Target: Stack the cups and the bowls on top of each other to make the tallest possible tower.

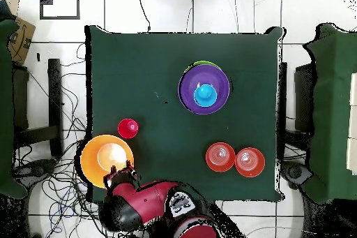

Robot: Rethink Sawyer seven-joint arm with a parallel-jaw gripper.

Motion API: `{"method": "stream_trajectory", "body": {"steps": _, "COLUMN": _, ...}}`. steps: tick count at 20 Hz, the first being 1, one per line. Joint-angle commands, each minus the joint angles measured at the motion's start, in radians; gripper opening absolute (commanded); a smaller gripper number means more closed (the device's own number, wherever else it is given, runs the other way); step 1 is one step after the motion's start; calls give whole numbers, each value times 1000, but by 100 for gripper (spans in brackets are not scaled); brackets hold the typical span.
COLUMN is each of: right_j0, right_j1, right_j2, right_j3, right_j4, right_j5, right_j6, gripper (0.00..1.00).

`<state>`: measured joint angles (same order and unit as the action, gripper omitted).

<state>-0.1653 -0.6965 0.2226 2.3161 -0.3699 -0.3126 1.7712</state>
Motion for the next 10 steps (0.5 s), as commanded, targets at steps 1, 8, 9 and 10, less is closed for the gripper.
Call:
{"method": "stream_trajectory", "body": {"steps": 1, "right_j0": -57, "right_j1": -13, "right_j2": 86, "right_j3": -28, "right_j4": -194, "right_j5": 152, "right_j6": -42, "gripper": 100}}
{"method": "stream_trajectory", "body": {"steps": 8, "right_j0": -60, "right_j1": -17, "right_j2": 77, "right_j3": -46, "right_j4": -245, "right_j5": 171, "right_j6": 3, "gripper": 100}}
{"method": "stream_trajectory", "body": {"steps": 9, "right_j0": -68, "right_j1": -17, "right_j2": 83, "right_j3": -47, "right_j4": -253, "right_j5": 179, "right_j6": 6, "gripper": 100}}
{"method": "stream_trajectory", "body": {"steps": 10, "right_j0": -67, "right_j1": -12, "right_j2": 76, "right_j3": -55, "right_j4": -265, "right_j5": 177, "right_j6": 9, "gripper": 100}}
